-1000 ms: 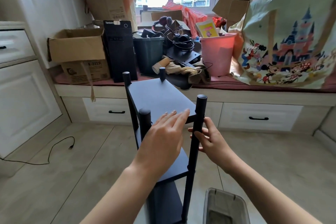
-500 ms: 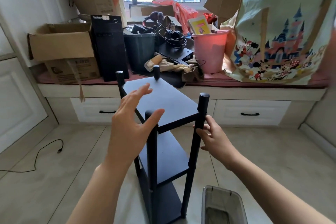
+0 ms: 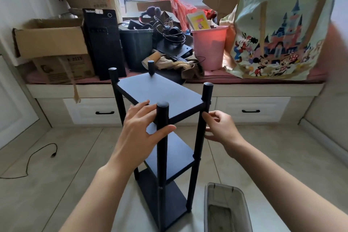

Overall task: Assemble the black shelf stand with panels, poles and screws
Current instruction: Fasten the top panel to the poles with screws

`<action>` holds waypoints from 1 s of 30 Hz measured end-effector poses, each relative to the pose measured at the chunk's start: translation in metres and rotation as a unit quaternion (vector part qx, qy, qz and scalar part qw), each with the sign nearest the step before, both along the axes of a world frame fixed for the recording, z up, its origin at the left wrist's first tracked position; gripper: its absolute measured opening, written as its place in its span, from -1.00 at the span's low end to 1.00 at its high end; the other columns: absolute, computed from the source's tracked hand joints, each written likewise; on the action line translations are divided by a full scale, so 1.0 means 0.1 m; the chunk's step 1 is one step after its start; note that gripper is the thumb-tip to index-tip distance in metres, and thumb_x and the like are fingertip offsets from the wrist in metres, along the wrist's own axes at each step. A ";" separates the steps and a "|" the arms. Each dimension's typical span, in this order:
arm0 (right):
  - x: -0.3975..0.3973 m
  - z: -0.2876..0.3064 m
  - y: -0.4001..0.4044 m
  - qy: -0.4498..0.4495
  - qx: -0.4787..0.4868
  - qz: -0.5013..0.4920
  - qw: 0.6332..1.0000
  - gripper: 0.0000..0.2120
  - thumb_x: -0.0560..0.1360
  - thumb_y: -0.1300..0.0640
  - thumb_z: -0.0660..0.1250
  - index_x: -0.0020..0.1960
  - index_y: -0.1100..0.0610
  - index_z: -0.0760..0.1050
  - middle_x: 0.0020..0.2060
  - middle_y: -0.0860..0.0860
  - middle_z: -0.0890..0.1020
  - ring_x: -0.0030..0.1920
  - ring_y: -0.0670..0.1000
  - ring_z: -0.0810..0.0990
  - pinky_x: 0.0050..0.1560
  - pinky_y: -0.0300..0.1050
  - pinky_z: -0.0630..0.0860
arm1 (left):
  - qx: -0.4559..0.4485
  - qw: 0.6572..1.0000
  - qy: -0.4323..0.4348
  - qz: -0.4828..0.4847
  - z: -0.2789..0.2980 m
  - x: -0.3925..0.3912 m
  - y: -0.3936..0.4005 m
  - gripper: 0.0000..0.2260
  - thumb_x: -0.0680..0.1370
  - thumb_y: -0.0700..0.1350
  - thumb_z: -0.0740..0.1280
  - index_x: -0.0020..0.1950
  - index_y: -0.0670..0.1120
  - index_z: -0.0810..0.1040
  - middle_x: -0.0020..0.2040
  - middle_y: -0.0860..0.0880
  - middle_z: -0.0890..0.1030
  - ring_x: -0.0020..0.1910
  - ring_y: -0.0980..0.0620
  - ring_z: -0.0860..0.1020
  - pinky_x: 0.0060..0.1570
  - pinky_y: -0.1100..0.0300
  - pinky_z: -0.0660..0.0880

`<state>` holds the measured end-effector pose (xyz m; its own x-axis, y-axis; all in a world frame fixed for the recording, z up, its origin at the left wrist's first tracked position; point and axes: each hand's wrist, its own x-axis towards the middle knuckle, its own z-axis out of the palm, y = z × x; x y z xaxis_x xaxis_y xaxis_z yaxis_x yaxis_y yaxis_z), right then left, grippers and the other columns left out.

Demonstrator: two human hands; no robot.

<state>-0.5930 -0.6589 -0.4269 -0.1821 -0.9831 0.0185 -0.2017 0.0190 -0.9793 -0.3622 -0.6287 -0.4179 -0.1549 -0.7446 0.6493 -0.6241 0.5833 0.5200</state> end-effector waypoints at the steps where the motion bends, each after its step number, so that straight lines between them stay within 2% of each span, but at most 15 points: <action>1: -0.01 0.00 -0.01 0.003 -0.005 0.011 1.000 -0.83 0.59 -0.01 0.31 0.04 0.09 0.52 -0.03 0.07 0.65 0.02 0.10 0.66 0.00 0.11 0.66 | -0.019 1.000 -0.009 0.006 -0.01 -0.03 0.02 -0.54 0.46 0.32 0.31 0.09 0.00 0.68 0.25 0.19 0.56 0.41 0.10 0.34 0.42 -0.23 0.30; 5: -0.02 -0.01 -0.06 0.016 -0.019 0.027 0.999 -0.86 0.61 0.02 0.27 0.01 0.06 0.55 -0.06 0.07 0.66 0.01 0.14 0.66 0.04 0.18 0.64 | -0.092 0.995 -0.019 0.029 -0.04 -0.21 0.10 -0.57 0.46 0.32 0.33 -0.06 -0.03 0.68 0.05 0.11 0.58 0.17 0.16 0.44 0.42 -0.35 0.22; 7: 0.02 -0.02 -0.08 0.012 -0.032 0.024 0.999 -0.83 0.62 0.02 0.25 -0.03 0.06 0.57 -0.08 0.14 0.67 -0.03 0.17 0.65 0.06 0.22 0.62 | -0.116 0.992 -0.015 0.041 -0.07 -0.32 0.14 -0.60 0.46 0.27 0.37 -0.05 -0.05 0.68 -0.01 0.12 0.53 0.10 0.19 0.40 0.34 -0.38 0.31; 9: 0.05 -0.04 -0.10 0.001 -0.045 0.022 0.999 -0.82 0.62 0.03 0.25 -0.06 0.04 0.60 -0.10 0.15 0.68 -0.05 0.21 0.64 0.08 0.17 0.58 | -0.113 0.992 -0.016 0.063 -0.09 -0.43 0.15 -0.57 0.46 0.28 0.35 0.02 -0.06 0.69 -0.02 0.08 0.54 0.10 0.13 0.41 0.34 -0.37 0.32; 12: 0.09 -0.04 -0.15 -0.043 -0.052 0.035 0.997 -0.80 0.61 -0.03 0.24 0.00 -0.04 0.63 -0.01 0.01 0.71 0.12 0.11 0.64 0.22 0.09 0.51 | -0.097 0.990 -0.022 0.102 -0.12 -0.57 0.12 -0.51 0.48 0.31 0.30 0.11 -0.05 0.69 0.04 0.02 0.59 0.16 0.07 0.42 0.43 -0.32 0.26; 15: 0.10 -0.06 -0.21 -0.090 -0.054 0.049 0.993 -0.75 0.52 -0.25 0.21 0.06 -0.26 0.62 0.13 -0.13 0.68 0.25 -0.01 0.58 0.37 0.13 0.43 | -0.092 0.985 -0.027 0.140 -0.11 -0.69 0.09 -0.48 0.49 0.34 0.24 0.12 -0.03 0.70 0.07 0.04 0.61 0.19 0.09 0.41 0.48 -0.21 0.26; 18: 0.08 -0.08 -0.25 -0.093 -0.037 0.056 0.993 -0.75 0.53 -0.26 0.20 0.17 -0.42 0.52 0.23 -0.21 0.61 0.30 -0.11 0.51 0.34 -0.02 0.43 | -0.089 0.977 -0.052 0.184 -0.10 -0.78 0.05 -0.45 0.49 0.38 0.20 0.11 0.00 0.71 0.07 0.06 0.63 0.18 0.05 0.45 0.43 -0.14 0.35; 19: 0.08 -0.08 -0.24 -0.086 -0.027 0.053 0.995 -0.69 0.53 -0.26 0.21 0.26 -0.41 0.46 0.24 -0.20 0.60 0.29 -0.12 0.51 0.32 -0.05 0.43 | -0.086 0.975 -0.063 0.195 -0.09 -0.81 0.03 -0.45 0.48 0.38 0.20 0.10 0.00 0.71 0.06 0.06 0.63 0.16 0.03 0.47 0.41 -0.13 0.37; 21: 0.06 -0.11 -0.22 -0.071 0.003 0.043 0.997 -0.54 0.54 -0.21 0.25 0.44 -0.26 0.35 0.22 -0.14 0.60 0.29 -0.07 0.51 0.38 0.01 0.40 | -0.075 0.973 -0.073 0.205 -0.06 -0.87 -0.02 -0.45 0.46 0.40 0.19 0.09 0.02 0.72 0.06 0.06 0.65 0.15 0.00 0.49 0.37 -0.13 0.41; 23: 0.03 -0.10 -0.16 -0.044 0.049 0.022 0.998 -0.56 0.61 0.00 0.24 0.48 -0.04 0.33 0.18 -0.02 0.58 0.20 0.00 0.53 0.33 0.00 0.43 | -0.073 0.976 -0.072 0.195 -0.03 -0.90 -0.05 -0.44 0.44 0.40 0.20 0.07 0.03 0.72 0.05 0.05 0.66 0.14 -0.01 0.48 0.27 -0.16 0.48; 24: 0.01 -0.08 -0.11 -0.036 0.068 0.014 0.997 -0.60 0.62 0.09 0.23 0.44 0.04 0.36 0.14 0.02 0.59 0.11 0.02 0.54 0.21 -0.04 0.48 | -0.077 0.978 -0.066 0.182 -0.02 -0.89 -0.05 -0.44 0.43 0.40 0.22 0.07 0.02 0.72 0.05 0.05 0.67 0.14 -0.01 0.50 0.24 -0.16 0.50; 26: 0.01 -0.02 0.01 -0.039 0.084 0.023 0.995 -0.70 0.61 0.19 0.20 0.34 0.09 0.44 0.04 0.02 0.63 0.03 0.05 0.60 -0.01 -0.09 0.50 | -0.083 0.985 -0.012 0.149 -0.01 -0.82 0.01 -0.43 0.43 0.40 0.26 0.12 -0.02 0.71 0.08 0.06 0.67 0.17 0.01 0.51 0.27 0.01 0.50; 28: 0.02 0.05 0.14 -0.041 0.089 0.043 0.994 -0.72 0.61 0.24 0.16 0.27 0.08 0.47 0.04 -0.02 0.67 0.11 0.02 0.63 0.03 -0.07 0.52 | -0.078 0.981 0.108 0.138 0.01 -0.74 0.11 -0.49 0.47 0.34 0.31 0.11 -0.05 0.70 0.06 0.10 0.64 0.18 0.08 0.50 0.24 0.40 0.37; 30: 0.02 0.08 0.27 -0.042 0.091 0.072 0.992 -0.70 0.58 0.28 0.13 0.23 0.07 0.50 0.04 -0.03 0.69 0.12 0.01 0.64 0.12 -0.03 0.52 | -0.029 0.955 0.251 0.156 0.04 -0.69 0.23 -0.71 0.52 0.20 0.39 -0.03 -0.02 0.64 -0.04 0.13 0.61 0.10 0.06 0.54 0.08 0.45 0.37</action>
<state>-0.5905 -0.6319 -0.4186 -0.0331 -0.9846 -0.1717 -0.1330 0.1746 -0.9756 -0.4310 -0.6055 -0.4136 0.4103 -0.6647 0.6244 -0.4517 0.4467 0.7723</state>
